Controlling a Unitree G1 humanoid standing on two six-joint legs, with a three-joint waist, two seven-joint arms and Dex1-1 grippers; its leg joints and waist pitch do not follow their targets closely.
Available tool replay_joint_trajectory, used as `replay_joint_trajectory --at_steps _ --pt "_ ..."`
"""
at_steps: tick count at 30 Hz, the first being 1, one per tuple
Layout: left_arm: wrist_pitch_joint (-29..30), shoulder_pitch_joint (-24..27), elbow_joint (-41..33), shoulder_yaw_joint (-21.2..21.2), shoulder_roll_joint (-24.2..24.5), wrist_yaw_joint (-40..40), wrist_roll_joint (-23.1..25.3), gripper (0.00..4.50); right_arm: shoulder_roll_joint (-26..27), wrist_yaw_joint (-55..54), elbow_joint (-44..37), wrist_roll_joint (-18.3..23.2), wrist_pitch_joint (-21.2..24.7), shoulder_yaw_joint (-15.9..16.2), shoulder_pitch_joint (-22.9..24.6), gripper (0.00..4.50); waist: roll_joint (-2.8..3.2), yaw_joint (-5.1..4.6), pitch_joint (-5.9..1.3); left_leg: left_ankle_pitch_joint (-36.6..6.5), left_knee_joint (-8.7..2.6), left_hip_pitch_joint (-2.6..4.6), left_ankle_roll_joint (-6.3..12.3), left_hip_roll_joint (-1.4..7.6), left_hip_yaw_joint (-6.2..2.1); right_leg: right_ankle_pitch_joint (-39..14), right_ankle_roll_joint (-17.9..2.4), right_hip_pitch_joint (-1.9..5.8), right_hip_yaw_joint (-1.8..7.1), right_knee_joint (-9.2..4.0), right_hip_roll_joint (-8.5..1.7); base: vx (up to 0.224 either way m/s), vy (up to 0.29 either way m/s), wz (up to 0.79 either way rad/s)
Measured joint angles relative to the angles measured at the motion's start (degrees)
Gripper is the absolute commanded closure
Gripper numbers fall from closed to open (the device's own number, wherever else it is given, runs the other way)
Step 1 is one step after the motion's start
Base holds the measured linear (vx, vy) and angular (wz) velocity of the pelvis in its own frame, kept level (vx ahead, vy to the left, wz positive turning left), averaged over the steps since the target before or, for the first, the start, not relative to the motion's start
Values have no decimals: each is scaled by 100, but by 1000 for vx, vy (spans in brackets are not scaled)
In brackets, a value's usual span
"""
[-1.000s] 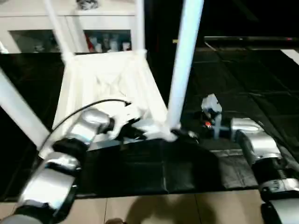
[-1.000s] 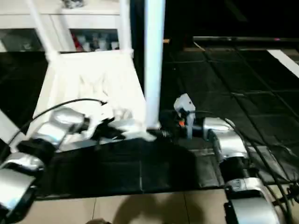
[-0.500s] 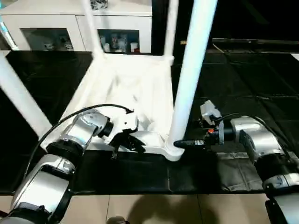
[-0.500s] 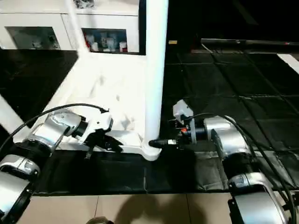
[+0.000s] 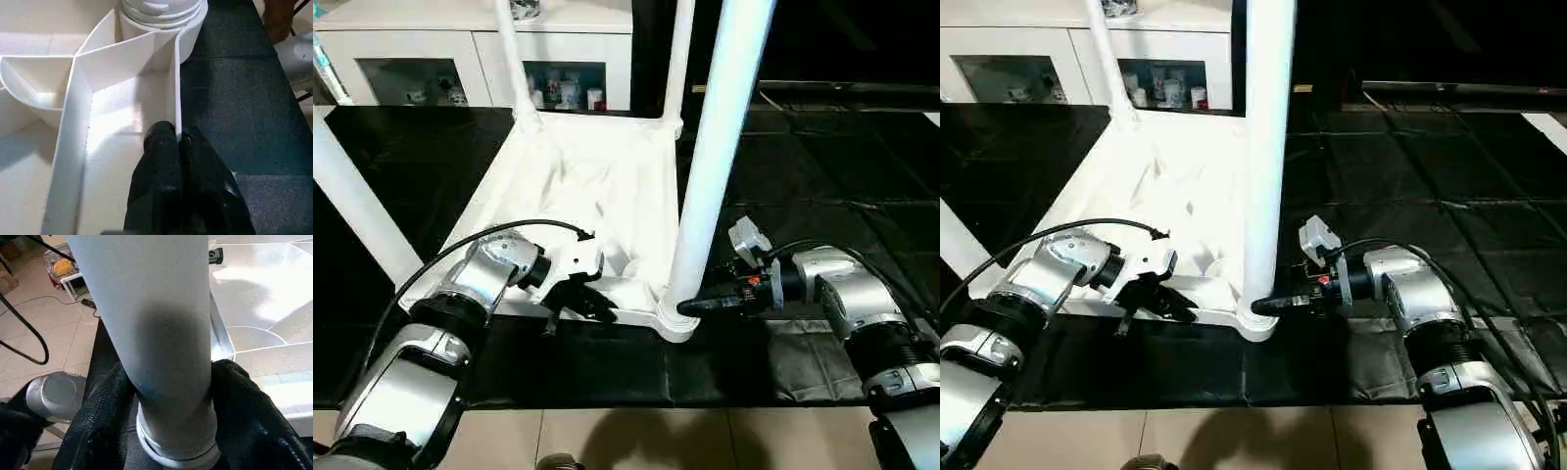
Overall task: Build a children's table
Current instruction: Rotate leg to tighten
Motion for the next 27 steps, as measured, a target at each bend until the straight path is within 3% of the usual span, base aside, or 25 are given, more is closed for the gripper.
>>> replay_joint_trajectory --at_steps 4,10,13,15,18,25,27 --pt "39 -1 0 7 -14 4 -5 450 -10 -7 -40 2 59 -4 9 249 0 1 0 0 4 1 -1 0 0 0 0 0 0 5 0 0 0 0" --pt "683 -44 88 124 -241 493 0 450 112 -695 -335 8 267 -205 284 250 0 -16 0 0 21 17 -1 0 0 2 0 10 3 16 -1 0 0 0" --pt "1057 -100 211 260 -411 1163 59 450 409 -1765 -316 -96 470 -495 294 251 -1 -162 -1 1 17 71 -5 0 2 -13 29 53 3 12 -1 0 0 0" --pt "1322 -195 300 344 -582 1671 109 450 716 -2686 -273 -141 624 -746 256 251 -1 -323 -1 1 12 75 -7 -2 3 -15 35 65 1 5 -1 0 0 0" --pt "1779 -292 376 543 -937 2481 109 450 1133 -3974 -202 -288 801 -1046 100 252 -2 -473 -2 4 9 78 -11 -3 0 -14 36 65 -3 3 0 0 0 0" --pt "2311 -435 448 928 -1456 3653 65 450 1716 -5735 18 -512 851 -1326 -270 252 -4 -515 -2 3 -19 66 -11 -4 -1 -11 33 48 -5 -2 2 0 0 0" --pt "2381 -446 417 953 -1487 3694 47 450 1739 -5835 0 -524 837 -1333 -282 183 -4 -503 -2 4 -46 64 -9 -6 2 -8 27 44 -5 -21 3 0 0 0"
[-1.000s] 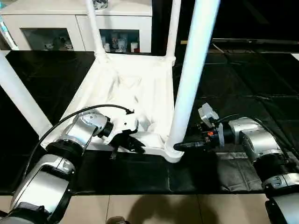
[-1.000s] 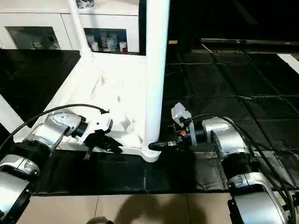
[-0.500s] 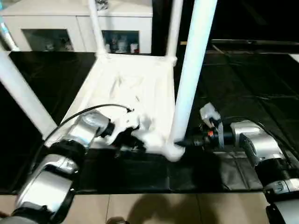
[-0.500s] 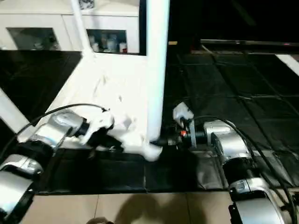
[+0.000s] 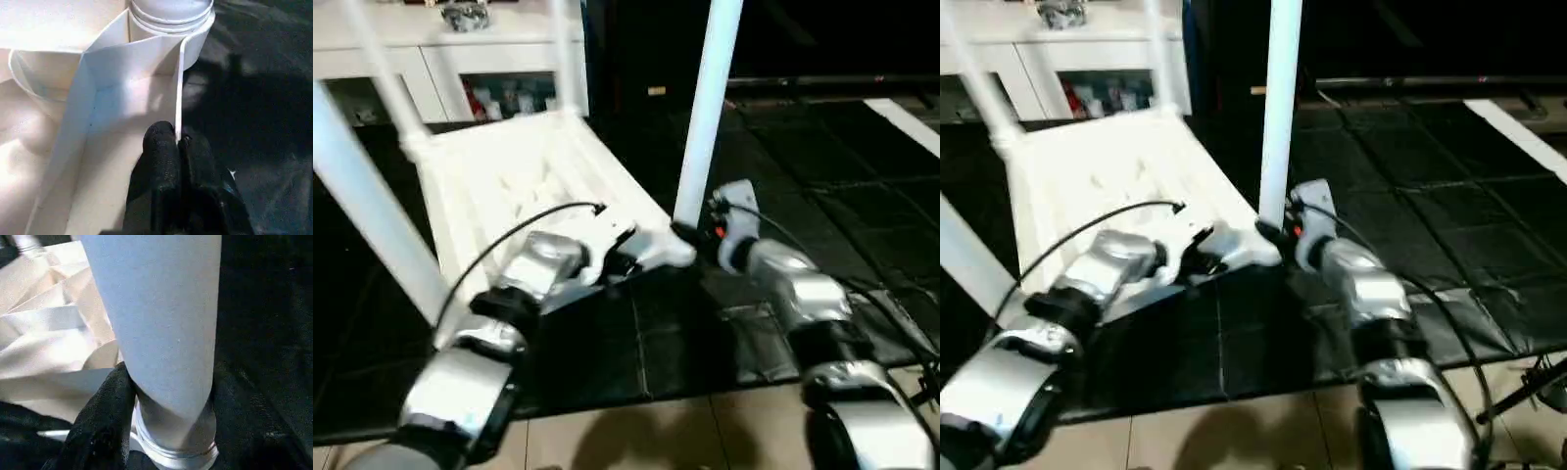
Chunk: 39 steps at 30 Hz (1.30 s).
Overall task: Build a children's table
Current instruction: Rotate leg to tighten
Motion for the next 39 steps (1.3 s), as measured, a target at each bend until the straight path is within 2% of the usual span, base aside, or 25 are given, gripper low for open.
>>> replay_joint_trajectory --at_steps 3,11,16,18,20,24,27,36,38,39 --pt "65 1 -96 -25 0 -7 3 450 57 -52 -90 -4 14 -25 24 173 0 1 0 3 -7 -14 24 0 2 2 -23 -14 1 -1 0 0 0 0" --pt "25 115 -279 -86 103 -196 14 450 62 106 -325 -21 -149 53 259 102 0 4 0 1 -4 -20 29 0 6 1 -27 -23 4 0 0 0 0 0" --pt "-422 233 -340 -277 399 -885 18 450 -367 1075 -505 -3 -300 359 536 61 0 82 0 0 0 -12 26 0 3 2 -26 -22 3 1 0 0 0 0" --pt "-690 315 -362 -321 529 -1273 15 450 -636 1578 -591 -3 -423 572 647 38 1 150 0 -4 3 -5 20 -1 2 2 -26 -21 3 1 0 0 0 0" --pt "-897 349 -365 -394 630 -1538 13 450 -749 1887 -636 32 -460 626 710 27 3 209 2 -5 7 -8 19 -1 2 2 -26 -21 3 1 -1 0 0 0" --pt "-1309 409 -365 -514 836 -2042 6 450 -1025 2720 -821 253 -456 741 761 27 4 325 2 -7 17 -15 16 0 1 3 -27 -20 3 3 -1 0 0 0" --pt "-1659 431 -365 -640 1049 -2434 8 450 -1380 3252 -887 260 -595 918 813 27 3 406 3 -8 19 -22 15 0 2 2 -25 -21 3 2 -2 0 0 0" --pt "-2006 577 -552 -763 1283 -3372 -109 450 -1702 4587 -1017 524 -831 1170 967 27 3 488 3 -11 24 -28 12 0 2 2 -24 -21 1 4 -4 0 0 0" --pt "-2073 577 -553 -814 1282 -3487 -123 450 -1726 4846 -1017 616 -759 1193 966 62 3 506 2 -13 27 -27 8 1 1 2 -24 -19 1 5 -4 0 0 0" --pt "-2113 577 -553 -850 1284 -3549 -133 450 -1740 4956 -1016 667 -717 1208 966 62 3 508 2 -14 28 -28 8 1 0 2 -24 -19 2 5 -4 0 0 0"
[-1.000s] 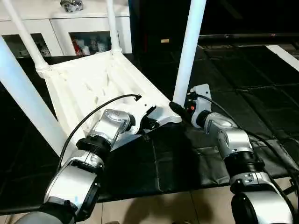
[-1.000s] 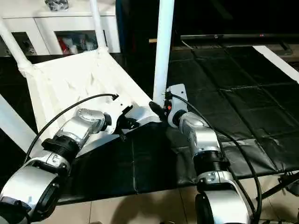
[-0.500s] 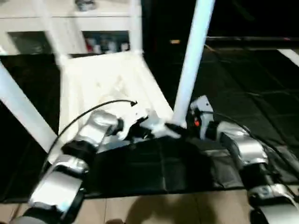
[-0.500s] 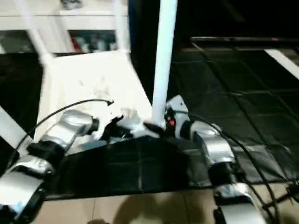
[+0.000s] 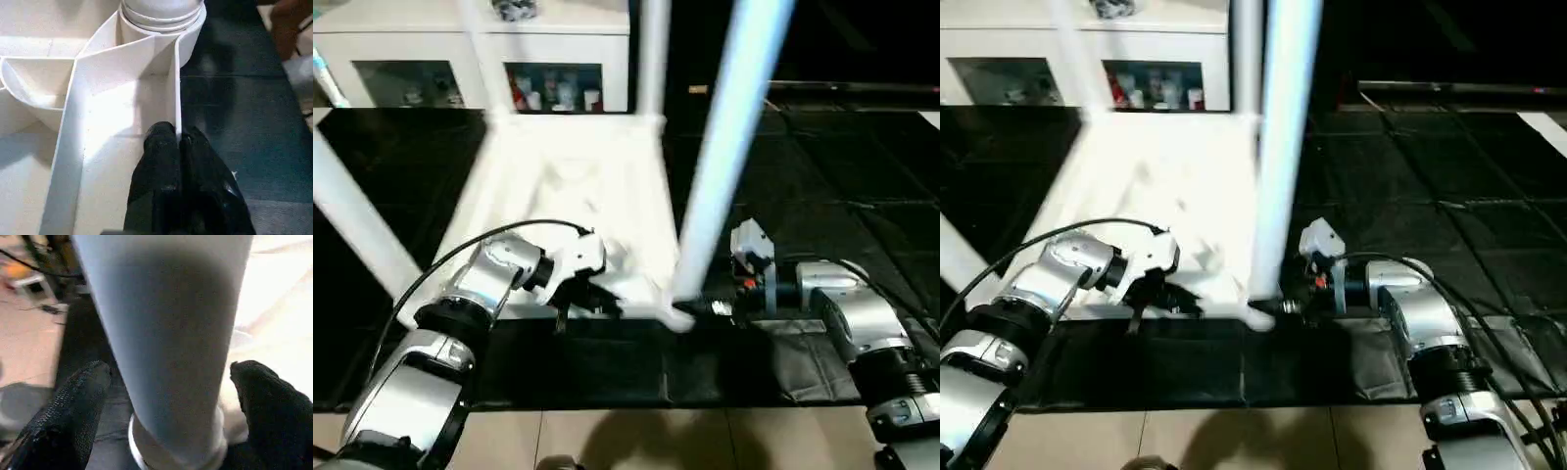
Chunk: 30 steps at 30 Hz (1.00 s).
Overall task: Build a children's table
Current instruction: Rotate leg to tighten
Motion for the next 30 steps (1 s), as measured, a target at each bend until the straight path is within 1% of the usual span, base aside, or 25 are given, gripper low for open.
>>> replay_joint_trajectory --at_steps 2,3,4,6,7,8,9,12,13,14,20,27,30 --pt "-70 0 0 -16 4 -71 0 450 -24 152 4 45 51 23 -1 64 -1 0 0 0 1 -1 0 0 -1 0 0 0 0 0 0 0 0 0" --pt "-100 0 0 -27 6 -92 0 450 -31 219 24 62 94 34 -17 91 -1 -1 0 0 1 0 0 0 -1 0 0 0 0 1 0 0 0 0" --pt "-111 0 0 -40 -2 -106 0 450 -39 294 61 76 121 61 -45 102 -1 -5 0 0 1 0 0 1 -1 0 0 0 0 1 0 0 0 0" --pt "-123 0 0 -63 -14 -144 1 450 -70 414 106 80 145 114 -79 105 -1 -10 0 0 0 0 0 2 -1 0 0 -1 0 2 1 0 0 0" --pt "-137 0 0 -68 -13 -158 1 450 -91 468 144 80 159 145 -101 119 -1 -13 0 0 0 0 0 2 -1 -1 1 -1 -1 2 1 0 0 0" --pt "-154 0 0 -72 -11 -169 1 450 -103 527 171 80 178 166 -124 119 -1 -15 0 0 0 0 0 2 -1 -1 1 -1 -1 2 1 0 0 0" --pt "-177 0 0 -76 -11 -171 1 450 -114 599 221 82 206 186 -155 146 -1 -15 0 0 0 0 0 2 -1 -1 1 -1 0 2 1 0 0 0" --pt "-204 0 0 -81 -9 -171 2 450 -135 711 240 84 264 197 -172 154 -1 -12 0 0 0 0 0 2 -1 -1 1 -1 -1 1 1 0 0 0" --pt "-210 0 1 -81 -8 -171 3 450 -138 725 240 85 273 197 -176 180 -1 -12 0 0 0 0 1 2 -1 -1 1 -1 -1 1 1 0 0 0" --pt "-213 0 1 -82 -8 -171 4 450 -140 747 240 86 284 197 -183 180 -1 -11 0 1 0 0 1 2 -1 -1 1 -1 -1 1 1 0 0 0" --pt "-225 0 4 -86 -8 -181 0 450 -175 760 232 88 316 203 -230 223 -3 1 -1 0 1 0 0 1 -1 -1 1 -1 0 1 1 0 0 0" --pt "-201 -1 14 -79 -14 -173 -30 450 -183 739 160 87 305 187 -204 232 -2 3 -1 0 1 1 0 1 -1 -1 1 1 0 2 1 0 0 0" --pt "-37 -3 19 -38 -66 -164 -41 450 -141 566 -95 163 422 49 19 233 -2 20 -1 0 1 2 1 1 -1 -1 3 1 0 2 0 0 0 0"
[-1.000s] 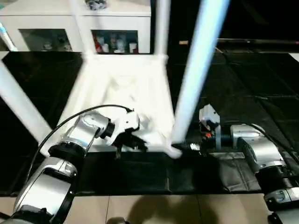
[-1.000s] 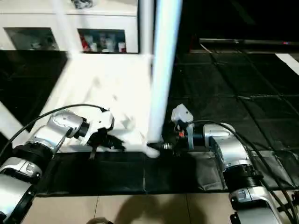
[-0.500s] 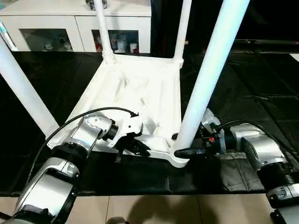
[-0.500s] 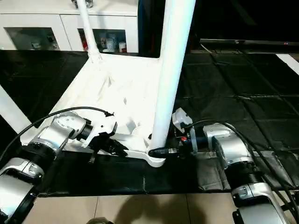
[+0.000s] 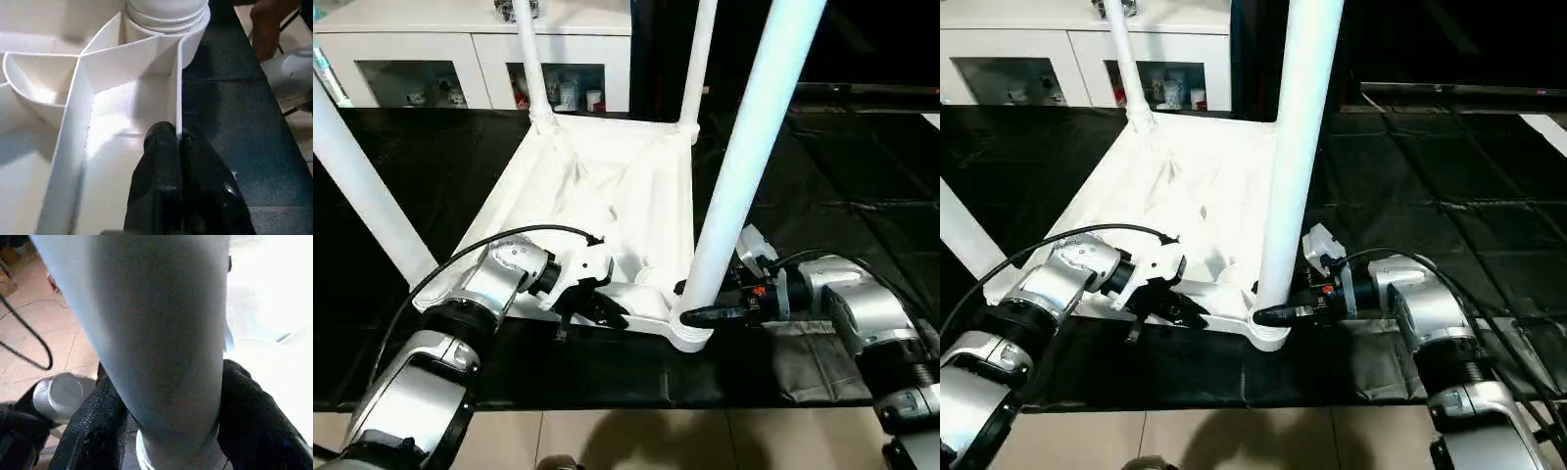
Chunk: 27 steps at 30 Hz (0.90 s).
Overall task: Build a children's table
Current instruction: Rotate leg to tighten
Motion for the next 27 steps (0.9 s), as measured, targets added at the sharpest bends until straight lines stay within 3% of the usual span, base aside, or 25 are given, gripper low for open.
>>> replay_joint_trajectory --at_steps 6,12,16,21,26,27 --pt "468 0 33 143 -108 434 -3 450 328 -849 -119 19 53 -260 210 234 0 -66 -1 6 2 25 -9 2 0 -6 25 11 2 5 1 0 0 0" --pt "1099 -73 109 383 -370 1550 48 450 992 -2709 417 -224 45 -738 -111 238 -3 -472 -3 13 2 38 -21 1 1 -2 32 29 -5 -6 1 0 0 0" --pt "1688 -291 180 579 -743 2478 119 450 1392 -3997 970 -330 148 -1073 -624 239 -3 -627 -2 14 -1 38 -25 1 -3 4 27 23 -9 -5 3 0 0 0" --pt "2201 -430 223 800 -1148 3471 122 450 1740 -5222 1551 -540 149 -1258 -1181 239 -4 -683 -2 14 -26 22 -22 1 -1 19 -2 -1 -8 -6 10 0 0 0" --pt "2258 -440 220 831 -1219 3706 126 450 1875 -5571 1746 -741 53 -1272 -1356 239 -3 -632 -3 19 -42 19 7 2 0 7 -18 -6 -8 -5 11 0 0 0" --pt "2260 -440 218 831 -1217 3707 131 450 1878 -5571 1752 -741 53 -1272 -1357 185 -3 -620 -3 18 -39 18 9 2 2 7 -18 -6 -7 -6 10 0 0 0"
